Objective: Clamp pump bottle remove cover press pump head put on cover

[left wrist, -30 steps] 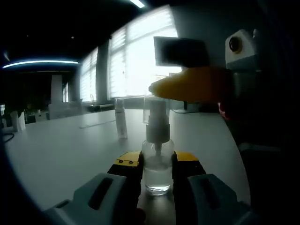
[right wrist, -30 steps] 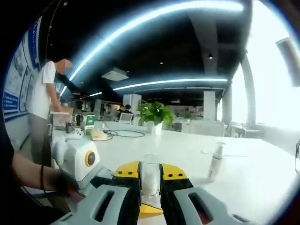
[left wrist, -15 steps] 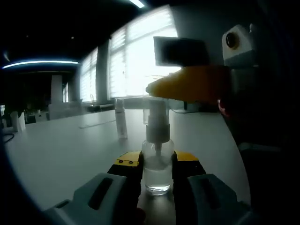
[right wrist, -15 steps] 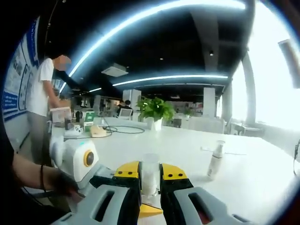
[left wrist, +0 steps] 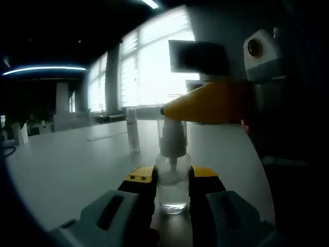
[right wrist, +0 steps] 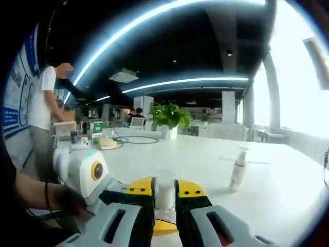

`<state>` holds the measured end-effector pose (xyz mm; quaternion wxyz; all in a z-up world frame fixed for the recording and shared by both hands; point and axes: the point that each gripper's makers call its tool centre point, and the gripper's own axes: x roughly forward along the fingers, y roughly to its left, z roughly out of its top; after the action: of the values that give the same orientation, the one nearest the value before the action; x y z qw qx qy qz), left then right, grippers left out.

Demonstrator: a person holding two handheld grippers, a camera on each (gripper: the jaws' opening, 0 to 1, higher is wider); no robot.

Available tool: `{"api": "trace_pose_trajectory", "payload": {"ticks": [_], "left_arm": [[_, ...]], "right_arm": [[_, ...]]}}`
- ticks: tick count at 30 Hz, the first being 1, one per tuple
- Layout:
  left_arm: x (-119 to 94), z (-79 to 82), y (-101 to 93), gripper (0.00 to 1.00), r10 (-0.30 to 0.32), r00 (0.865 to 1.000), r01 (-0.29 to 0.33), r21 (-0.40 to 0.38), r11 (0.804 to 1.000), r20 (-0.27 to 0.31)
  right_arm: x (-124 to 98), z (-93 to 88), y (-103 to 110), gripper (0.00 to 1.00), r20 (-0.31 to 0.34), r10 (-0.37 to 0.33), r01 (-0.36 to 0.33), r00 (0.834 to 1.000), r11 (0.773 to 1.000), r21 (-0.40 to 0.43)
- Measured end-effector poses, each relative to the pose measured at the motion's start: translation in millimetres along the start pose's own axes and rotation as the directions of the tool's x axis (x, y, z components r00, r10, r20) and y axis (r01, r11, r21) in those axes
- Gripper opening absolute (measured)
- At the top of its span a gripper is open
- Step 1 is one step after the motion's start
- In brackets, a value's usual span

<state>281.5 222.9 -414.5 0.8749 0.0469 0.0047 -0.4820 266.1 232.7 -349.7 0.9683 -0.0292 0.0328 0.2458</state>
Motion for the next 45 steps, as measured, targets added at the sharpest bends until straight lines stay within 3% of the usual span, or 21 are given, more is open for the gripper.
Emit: {"api": "trace_pose_trajectory", "payload": {"ticks": [18,21,28,30,39,45], "left_arm": [[0.3,0.0,-0.6,0.16,0.001,1.0,-0.001,0.001,1.0,0.0],[0.4,-0.1,0.1,0.16,0.003,1.0,-0.003,-0.001,1.0,0.0],[0.6,-0.7,1.1,0.16,0.004,1.0,-0.004,-0.001,1.0,0.0],[0.5,-0.6,1.1,0.16,0.006,1.0,-0.006,-0.003,1.0,-0.001],[0.5,-0.9,1.8,0.16,0.007,1.0,-0.007,-0.004,1.0,-0.001],[0.0,-0.3,2.1,0.16,0.01,1.0,-0.01,-0.002,1.0,-0.001]], "right_arm": [[0.2,-0.5,0.8,0.1,0.023,0.024,-0.023,0.999,0.999,-0.037],[0.3,1.0,-2.1,0.13,0.044,0.025,-0.021,0.999,0.997,-0.076],[-3.5,10.7,-4.1,0.17,0.083,0.053,-0.05,0.995,0.998,-0.033],[-5.6,21.5,-5.5,0.19,0.137,0.062,-0.064,0.989,0.998,0.01],[-23.3,41.8,-21.6,0.27,0.219,0.058,-0.061,0.974,0.998,0.007],[-33.0,38.0,-39.8,0.28,0.217,0.017,-0.02,0.976,1.0,0.013]]}}
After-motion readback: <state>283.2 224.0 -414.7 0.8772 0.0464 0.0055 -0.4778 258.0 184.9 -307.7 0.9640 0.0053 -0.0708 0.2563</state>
